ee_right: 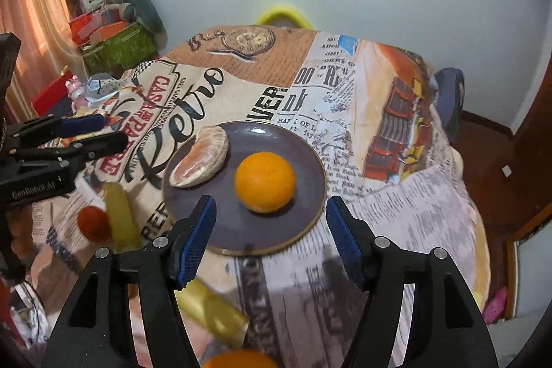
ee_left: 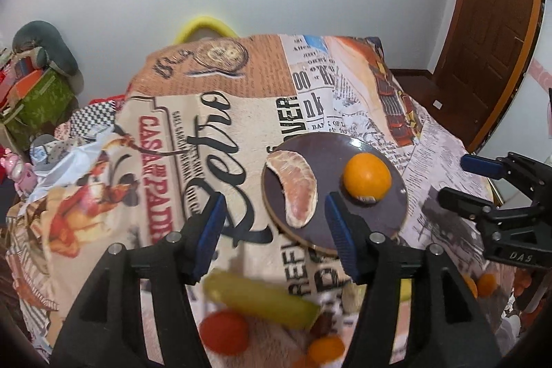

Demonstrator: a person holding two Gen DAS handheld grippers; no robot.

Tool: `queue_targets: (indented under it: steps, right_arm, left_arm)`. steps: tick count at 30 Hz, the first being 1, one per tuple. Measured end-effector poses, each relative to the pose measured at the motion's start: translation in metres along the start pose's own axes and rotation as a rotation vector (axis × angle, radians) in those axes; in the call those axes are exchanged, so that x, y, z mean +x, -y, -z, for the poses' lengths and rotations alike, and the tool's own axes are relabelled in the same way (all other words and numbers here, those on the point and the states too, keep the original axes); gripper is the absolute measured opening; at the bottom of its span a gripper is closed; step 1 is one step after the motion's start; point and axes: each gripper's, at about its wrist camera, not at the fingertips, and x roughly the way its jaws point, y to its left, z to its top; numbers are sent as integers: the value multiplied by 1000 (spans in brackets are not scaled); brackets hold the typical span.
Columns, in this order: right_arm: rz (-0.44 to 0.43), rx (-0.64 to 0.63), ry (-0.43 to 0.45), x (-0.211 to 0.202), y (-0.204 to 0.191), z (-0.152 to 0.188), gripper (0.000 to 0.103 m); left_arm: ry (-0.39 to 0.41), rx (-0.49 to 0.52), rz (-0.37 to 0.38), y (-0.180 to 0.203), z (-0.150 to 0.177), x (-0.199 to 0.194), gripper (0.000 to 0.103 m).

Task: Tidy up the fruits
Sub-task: 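Grasp the red tomato with the left tool while the right tool grasps another orange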

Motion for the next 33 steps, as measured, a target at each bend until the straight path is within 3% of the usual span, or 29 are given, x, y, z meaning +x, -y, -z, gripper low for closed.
queue_targets:
  steps: [8, 13, 25, 33]
  right_arm:
    - [26, -1, 24, -43, -13, 34, 70]
    - [40, 43, 21, -53, -20, 57, 70]
    - [19, 135, -84, -33, -23, 99, 70]
    - [8, 194, -181, -4, -16, 120, 70]
  left_arm:
    - [44, -7, -24, -17, 35, -57, 66]
    - [25, -23, -30, -28, 66, -72, 66]
    - [-96, -78, -20, -47, 126, -50, 66]
    - [-144, -100, -11, -53, 137, -24, 66]
